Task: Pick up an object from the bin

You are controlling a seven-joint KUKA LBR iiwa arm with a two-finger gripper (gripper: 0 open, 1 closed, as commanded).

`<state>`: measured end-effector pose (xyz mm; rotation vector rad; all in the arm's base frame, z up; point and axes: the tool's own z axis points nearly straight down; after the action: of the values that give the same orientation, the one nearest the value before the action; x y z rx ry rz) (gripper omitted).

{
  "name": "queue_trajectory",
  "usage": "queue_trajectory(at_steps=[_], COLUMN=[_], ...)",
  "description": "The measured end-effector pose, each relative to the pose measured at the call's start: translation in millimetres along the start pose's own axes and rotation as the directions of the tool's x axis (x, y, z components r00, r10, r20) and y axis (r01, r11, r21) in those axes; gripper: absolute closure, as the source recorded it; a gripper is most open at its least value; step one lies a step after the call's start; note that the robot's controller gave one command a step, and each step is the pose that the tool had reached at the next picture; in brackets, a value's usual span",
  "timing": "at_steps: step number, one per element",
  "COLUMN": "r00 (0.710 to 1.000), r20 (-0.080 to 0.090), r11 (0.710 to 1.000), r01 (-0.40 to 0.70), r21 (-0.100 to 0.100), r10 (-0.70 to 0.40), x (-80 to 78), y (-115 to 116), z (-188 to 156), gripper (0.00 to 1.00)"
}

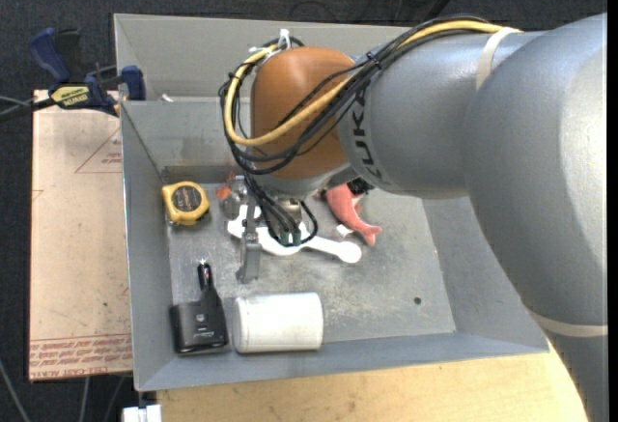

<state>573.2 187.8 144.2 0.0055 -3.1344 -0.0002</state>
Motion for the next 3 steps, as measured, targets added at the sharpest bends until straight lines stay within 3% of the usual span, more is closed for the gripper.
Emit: queue_trajectory(at_steps=[2, 3], r00=[0.998, 1.000], r20=[0.009, 0.010], r11=[0.998, 1.000], r01=[-0.065, 0.025], r21=[-0.004, -0.003], r10=[0.065, -0.025], x=[-4.8, -21.8], y=[-8, -81], z=[3, 52], gripper=[0.00, 1.00])
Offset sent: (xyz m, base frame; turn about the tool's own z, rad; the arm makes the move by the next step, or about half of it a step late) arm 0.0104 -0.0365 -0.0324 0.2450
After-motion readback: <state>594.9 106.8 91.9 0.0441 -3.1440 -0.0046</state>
